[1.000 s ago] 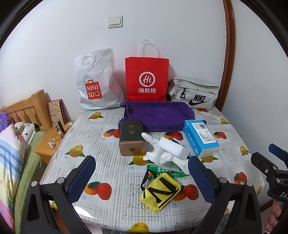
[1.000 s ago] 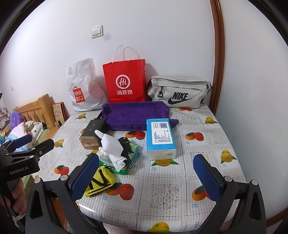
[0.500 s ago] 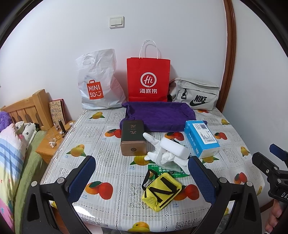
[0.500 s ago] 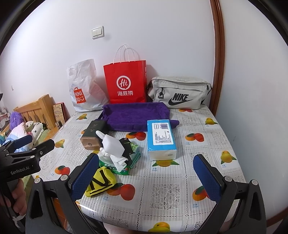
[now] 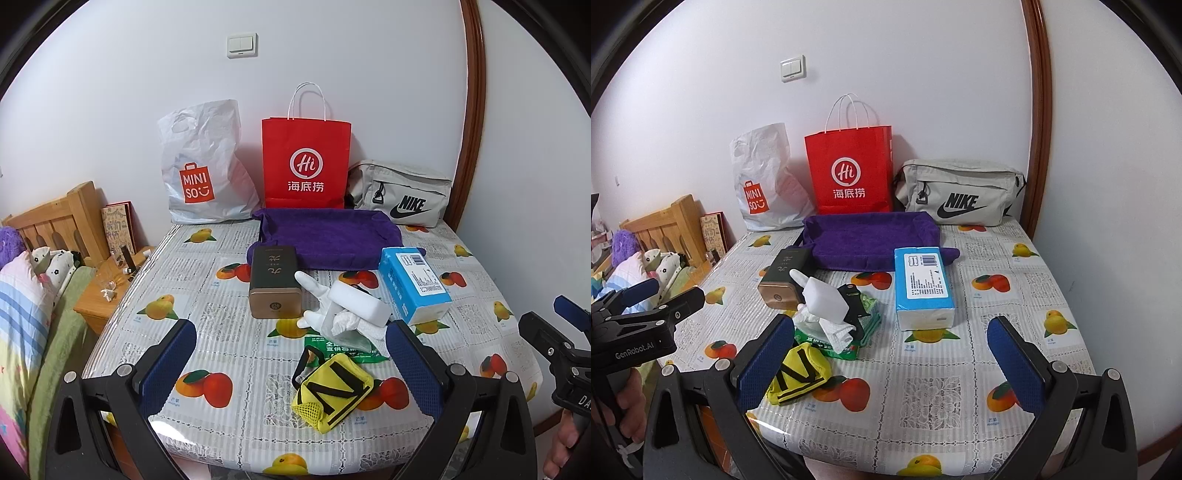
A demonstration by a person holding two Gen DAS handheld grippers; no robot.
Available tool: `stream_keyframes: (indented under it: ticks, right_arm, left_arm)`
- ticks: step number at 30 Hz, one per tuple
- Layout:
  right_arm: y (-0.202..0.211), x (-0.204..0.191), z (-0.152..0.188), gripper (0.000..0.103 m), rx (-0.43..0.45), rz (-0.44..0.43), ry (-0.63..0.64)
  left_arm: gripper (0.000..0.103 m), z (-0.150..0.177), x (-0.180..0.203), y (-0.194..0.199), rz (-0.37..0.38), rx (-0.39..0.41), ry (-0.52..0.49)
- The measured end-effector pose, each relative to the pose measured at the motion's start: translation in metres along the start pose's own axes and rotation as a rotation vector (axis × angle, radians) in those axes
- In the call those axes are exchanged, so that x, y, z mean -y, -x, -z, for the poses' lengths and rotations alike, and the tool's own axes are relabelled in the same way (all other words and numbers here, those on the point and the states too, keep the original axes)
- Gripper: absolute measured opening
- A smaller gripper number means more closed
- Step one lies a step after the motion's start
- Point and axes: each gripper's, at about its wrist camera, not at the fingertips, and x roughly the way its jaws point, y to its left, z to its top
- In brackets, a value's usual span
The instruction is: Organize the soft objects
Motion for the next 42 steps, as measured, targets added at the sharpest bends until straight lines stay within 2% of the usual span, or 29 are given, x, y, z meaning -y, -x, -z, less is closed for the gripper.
stream_keyframes:
  ticks: [42]
  right_arm:
    - [0.0026,-0.004,0.0014,0.103,0.013,-0.001,0.005]
  left_arm:
    - [0.103,0.0002,-0.0032,0.0012,0.014,0.005,0.003]
